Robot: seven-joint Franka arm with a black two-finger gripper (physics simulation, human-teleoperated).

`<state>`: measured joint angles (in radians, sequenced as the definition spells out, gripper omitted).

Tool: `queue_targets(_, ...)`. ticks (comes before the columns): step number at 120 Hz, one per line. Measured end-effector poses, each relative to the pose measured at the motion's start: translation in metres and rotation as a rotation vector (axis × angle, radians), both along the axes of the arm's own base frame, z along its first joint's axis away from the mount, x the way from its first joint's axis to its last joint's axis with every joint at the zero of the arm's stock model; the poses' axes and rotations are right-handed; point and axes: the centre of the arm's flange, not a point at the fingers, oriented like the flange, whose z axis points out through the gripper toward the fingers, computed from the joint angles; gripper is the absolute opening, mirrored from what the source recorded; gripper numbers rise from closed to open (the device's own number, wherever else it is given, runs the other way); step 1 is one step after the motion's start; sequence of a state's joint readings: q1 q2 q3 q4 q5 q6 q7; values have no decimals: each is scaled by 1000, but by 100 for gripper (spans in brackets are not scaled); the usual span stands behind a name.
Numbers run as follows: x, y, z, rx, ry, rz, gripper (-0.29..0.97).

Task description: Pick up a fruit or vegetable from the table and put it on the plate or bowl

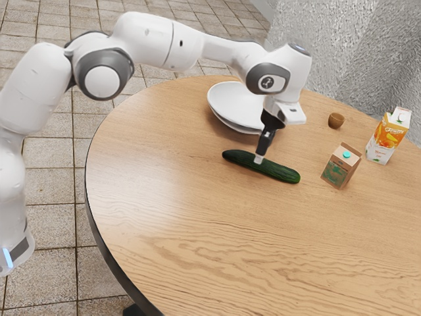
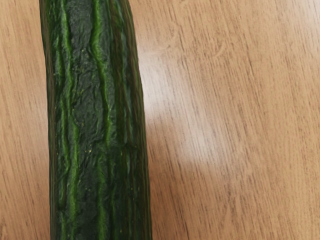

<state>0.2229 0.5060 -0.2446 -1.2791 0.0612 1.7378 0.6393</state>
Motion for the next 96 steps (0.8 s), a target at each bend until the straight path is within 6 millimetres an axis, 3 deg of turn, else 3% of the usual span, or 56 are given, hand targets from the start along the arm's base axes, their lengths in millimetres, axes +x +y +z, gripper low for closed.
queue_targets(46,5,14,-35,5,43,-88,68)
queue_targets(96,8,11,-46,-2,43,-154,68)
